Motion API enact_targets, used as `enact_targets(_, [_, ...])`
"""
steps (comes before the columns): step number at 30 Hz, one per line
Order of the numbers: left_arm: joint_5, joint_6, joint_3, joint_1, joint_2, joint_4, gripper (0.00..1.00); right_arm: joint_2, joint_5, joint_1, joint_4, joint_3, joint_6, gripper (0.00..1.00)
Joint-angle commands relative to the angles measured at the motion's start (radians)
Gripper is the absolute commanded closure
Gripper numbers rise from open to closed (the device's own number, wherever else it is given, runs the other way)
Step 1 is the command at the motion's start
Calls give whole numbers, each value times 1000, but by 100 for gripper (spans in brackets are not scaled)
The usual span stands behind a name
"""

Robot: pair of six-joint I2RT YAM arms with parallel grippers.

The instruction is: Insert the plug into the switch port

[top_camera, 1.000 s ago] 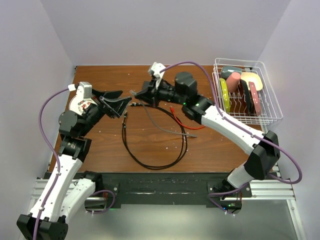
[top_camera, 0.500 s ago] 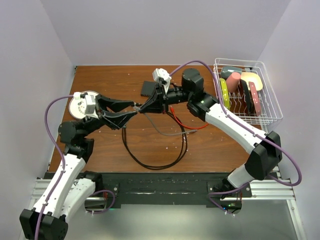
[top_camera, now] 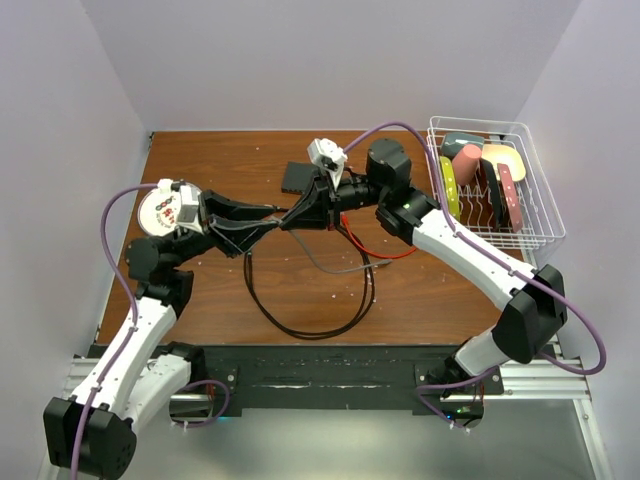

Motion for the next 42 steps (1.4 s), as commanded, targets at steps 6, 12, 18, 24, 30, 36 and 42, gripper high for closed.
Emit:
enact_targets(6, [49,-38,-10,-5,11,118,70,-25,-13,1,100,-7,69,100])
enact_targets(12, [72,-86,-10,-17,50,177,100,-25,15,12,113,-7,78,100])
enact_targets(18, [65,-75,-1,-27,58,145,100,-40,86,15,102,-1,69,92])
enact_targets(24, [-147,-15,51,-27,-10,-127,100,-122,330,20,2,-13,14,25])
enact_targets(30, [-366,-60,105,-27,-41,-361,100,-182,734,111,-87,-13,-74,13])
enact_targets(36, [-515,-118,114,-27,-70,-487,100,-163,992,208,-99,-13,-138,18])
enact_targets(42, [-557,-115,130,-27,-55,-549,100,-90,1130,288,-110,12,-201,25])
